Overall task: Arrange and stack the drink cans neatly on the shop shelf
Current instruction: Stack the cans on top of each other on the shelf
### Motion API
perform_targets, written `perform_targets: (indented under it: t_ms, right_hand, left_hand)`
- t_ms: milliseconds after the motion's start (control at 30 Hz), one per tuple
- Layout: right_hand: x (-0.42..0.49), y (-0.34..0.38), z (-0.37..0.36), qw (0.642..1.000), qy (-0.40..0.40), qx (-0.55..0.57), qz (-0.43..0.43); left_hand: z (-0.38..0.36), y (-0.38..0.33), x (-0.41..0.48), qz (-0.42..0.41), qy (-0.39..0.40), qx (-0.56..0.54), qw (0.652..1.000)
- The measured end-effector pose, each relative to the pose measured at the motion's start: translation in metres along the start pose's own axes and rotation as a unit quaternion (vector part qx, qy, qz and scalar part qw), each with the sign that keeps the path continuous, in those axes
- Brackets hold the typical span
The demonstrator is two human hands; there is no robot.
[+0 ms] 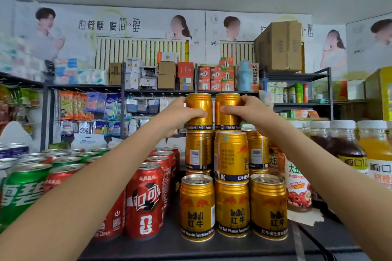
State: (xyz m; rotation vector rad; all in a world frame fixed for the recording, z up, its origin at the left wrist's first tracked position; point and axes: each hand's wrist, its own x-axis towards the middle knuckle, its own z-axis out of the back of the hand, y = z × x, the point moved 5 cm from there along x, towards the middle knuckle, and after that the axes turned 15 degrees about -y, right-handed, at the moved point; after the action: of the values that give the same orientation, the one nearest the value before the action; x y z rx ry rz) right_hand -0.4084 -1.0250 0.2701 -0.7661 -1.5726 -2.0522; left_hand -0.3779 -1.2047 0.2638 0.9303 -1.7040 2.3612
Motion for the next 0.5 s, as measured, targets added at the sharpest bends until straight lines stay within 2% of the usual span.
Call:
perform_targets:
  t_ms: [333, 433, 500]
  right_hand:
    - [-0.027, 0.03, 0.055, 0.992, -0.099, 0.059, 0.052]
    - [-0.054, 0.029, 0.074, 0.991, -0.107, 0.045, 0.06]
    - [-0.074, 0.022, 0.081, 0.993, -0.1, 0.031, 0.053]
  left_hand:
    - [0.044, -0.04, -0.037, -0.083, -0.104, -0.086, 0.987]
    - [0.051, -0.045, -0.062, -0.081, -0.073, -0.102, 0.989]
    - [0.044, -0.04, -0.077, -0.081, -0.04, -0.072, 0.993]
